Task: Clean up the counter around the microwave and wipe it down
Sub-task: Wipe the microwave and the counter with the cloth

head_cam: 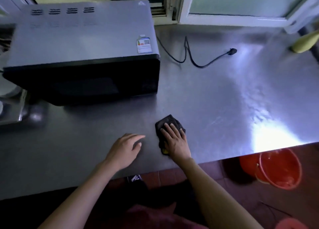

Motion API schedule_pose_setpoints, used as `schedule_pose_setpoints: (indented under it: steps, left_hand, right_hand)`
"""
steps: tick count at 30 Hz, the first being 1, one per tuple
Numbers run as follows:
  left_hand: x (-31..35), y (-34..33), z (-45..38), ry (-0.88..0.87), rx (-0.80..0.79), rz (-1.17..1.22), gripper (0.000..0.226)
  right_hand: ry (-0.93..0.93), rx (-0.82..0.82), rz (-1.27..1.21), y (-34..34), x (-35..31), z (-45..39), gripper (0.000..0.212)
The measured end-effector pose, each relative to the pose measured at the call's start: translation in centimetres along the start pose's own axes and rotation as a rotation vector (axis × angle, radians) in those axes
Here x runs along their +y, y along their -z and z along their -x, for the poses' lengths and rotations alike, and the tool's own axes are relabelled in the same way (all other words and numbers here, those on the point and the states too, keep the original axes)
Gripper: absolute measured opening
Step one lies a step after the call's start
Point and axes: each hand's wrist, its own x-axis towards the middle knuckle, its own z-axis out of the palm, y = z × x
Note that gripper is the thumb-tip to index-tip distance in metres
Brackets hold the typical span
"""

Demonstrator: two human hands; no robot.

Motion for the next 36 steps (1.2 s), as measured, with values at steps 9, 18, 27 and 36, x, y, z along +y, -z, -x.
schedule_pose_setpoints:
  steps: [9,18,27,36]
  left_hand:
    - [16.5,-12.1,-5.0,-0.089,-0.152,-0.043,0.035]
    - [29.1,-19.3,-7.7,-0.144,-0.218,-0.062,0.035]
    - [36.0,-23.7,-11.8,-0.2,-0.271,-0.069,0.035]
    - [39.9,-26.7,-18.8,-0.251,-0.296,-0.043,0.036]
  right_hand:
    - [-0.115,-0.033,0.008,5.7,19.3,8.5,0.067]
    - [-0.156,-0.037,-0.026,11.6,34.0,14.1,0.058]
    - [-0.282,-0.008,0.048,16.3,45.7,16.6,0.046]
    - [-0.354,-0.033,0.075,19.4,53.2,15.4,0.051]
